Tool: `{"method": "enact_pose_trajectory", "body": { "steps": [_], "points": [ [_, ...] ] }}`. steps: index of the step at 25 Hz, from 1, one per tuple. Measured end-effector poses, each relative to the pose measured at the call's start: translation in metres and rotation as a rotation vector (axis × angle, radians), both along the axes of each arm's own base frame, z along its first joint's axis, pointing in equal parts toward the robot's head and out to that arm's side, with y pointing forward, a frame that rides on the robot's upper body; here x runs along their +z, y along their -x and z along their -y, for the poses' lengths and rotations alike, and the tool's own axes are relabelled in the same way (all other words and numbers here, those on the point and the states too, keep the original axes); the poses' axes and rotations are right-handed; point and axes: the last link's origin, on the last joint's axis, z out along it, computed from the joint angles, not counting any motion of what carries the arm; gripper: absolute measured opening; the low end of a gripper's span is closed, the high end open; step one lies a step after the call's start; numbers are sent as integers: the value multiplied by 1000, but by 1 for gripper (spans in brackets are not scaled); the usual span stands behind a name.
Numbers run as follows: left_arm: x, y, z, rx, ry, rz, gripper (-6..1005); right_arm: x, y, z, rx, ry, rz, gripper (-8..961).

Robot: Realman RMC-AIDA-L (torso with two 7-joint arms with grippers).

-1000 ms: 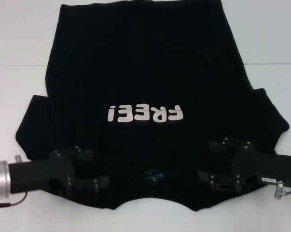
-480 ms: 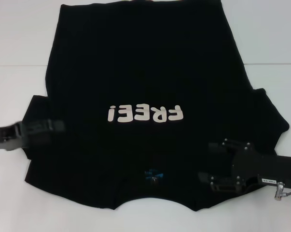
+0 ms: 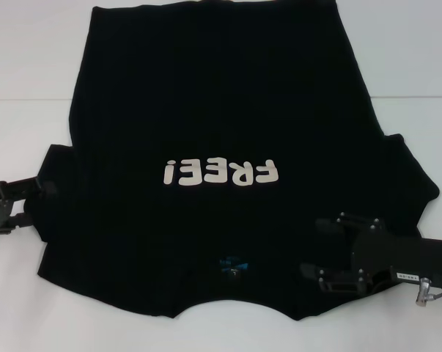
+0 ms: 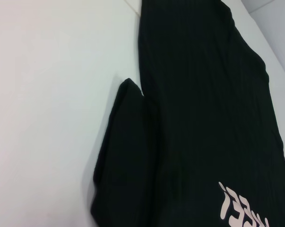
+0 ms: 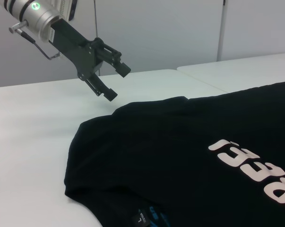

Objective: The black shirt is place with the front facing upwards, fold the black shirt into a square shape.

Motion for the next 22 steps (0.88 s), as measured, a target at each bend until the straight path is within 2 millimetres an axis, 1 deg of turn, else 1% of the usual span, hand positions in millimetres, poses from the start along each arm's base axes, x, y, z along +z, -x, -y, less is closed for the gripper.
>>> {"method": "enact_pose_trajectory", "body": {
  "steps": [8, 14, 22],
  "points": [
    [-9, 9, 0, 53, -15, -5, 948, 0, -1, 1, -3, 2, 2, 865],
    [-10, 15, -1, 82, -45, -26, 948, 0, -1, 1, -3, 2, 1, 865],
    [-15, 16, -2, 98, -48, -23, 948, 0, -1, 1, -3, 3, 3, 866]
  ]
}}
